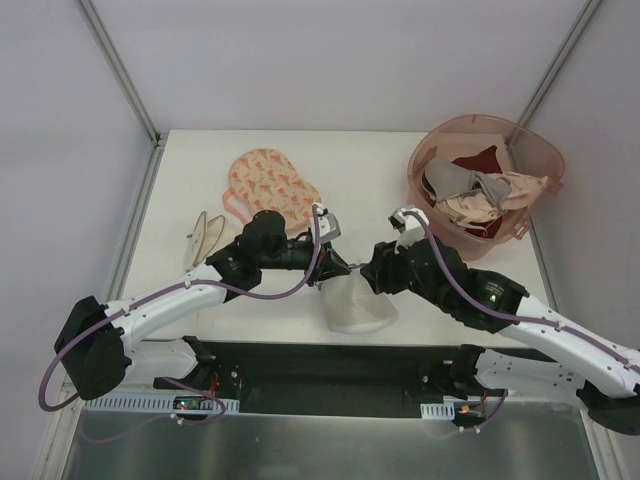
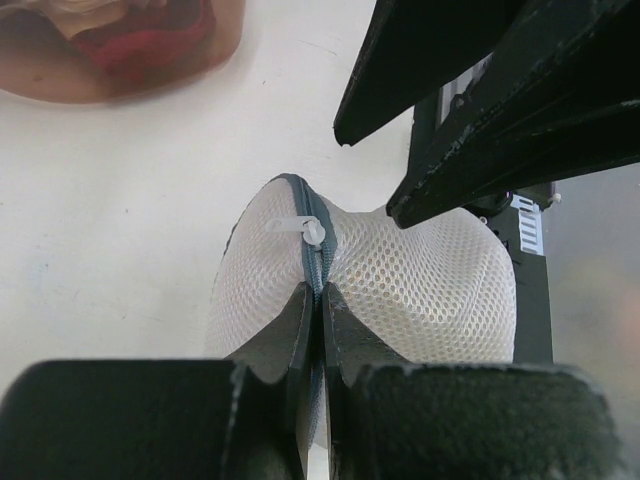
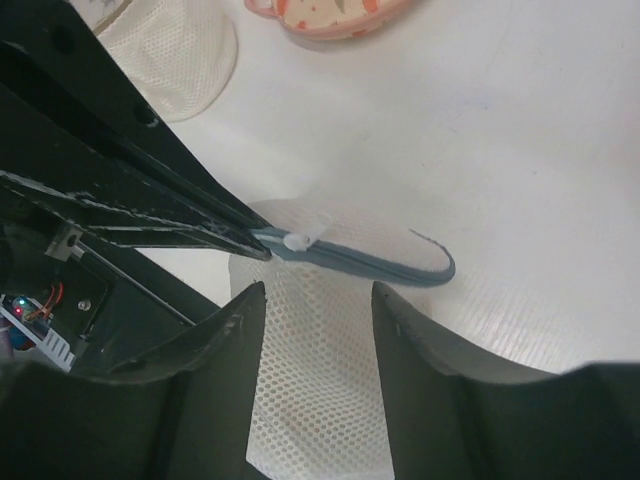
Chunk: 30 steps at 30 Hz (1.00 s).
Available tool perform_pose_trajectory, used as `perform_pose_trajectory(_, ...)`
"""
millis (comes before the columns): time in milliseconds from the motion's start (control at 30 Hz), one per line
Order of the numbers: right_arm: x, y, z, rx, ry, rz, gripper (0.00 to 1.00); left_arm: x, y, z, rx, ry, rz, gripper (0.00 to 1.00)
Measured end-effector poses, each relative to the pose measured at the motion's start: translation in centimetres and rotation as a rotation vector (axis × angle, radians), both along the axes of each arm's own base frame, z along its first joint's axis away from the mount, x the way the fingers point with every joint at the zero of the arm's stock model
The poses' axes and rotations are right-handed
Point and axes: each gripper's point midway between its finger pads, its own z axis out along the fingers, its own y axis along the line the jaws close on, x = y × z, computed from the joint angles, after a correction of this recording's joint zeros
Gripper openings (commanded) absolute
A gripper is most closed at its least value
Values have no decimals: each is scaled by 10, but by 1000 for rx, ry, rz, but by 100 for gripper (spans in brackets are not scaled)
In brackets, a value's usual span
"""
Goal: Unzip the laundry bag and remove the bra
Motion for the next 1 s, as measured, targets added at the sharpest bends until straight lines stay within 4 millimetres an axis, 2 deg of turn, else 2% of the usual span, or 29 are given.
perform_pose_trajectory(100,3,8,10,-10,-11,20,42,-1,0,2,-5,-4,0,0)
perform_pose_trajectory(367,7,24,19,-43,4,68,44,-4,5,5,-14,-20,-2,0)
perform_pose_trajectory(767,7,26,7,-38,103,108,36,-5,5,4,-14,-23,-4,0)
perform_pose_trajectory(1000,12,37,-8,-87,144,114,23,-5,6,2,-4,-20,-5,0)
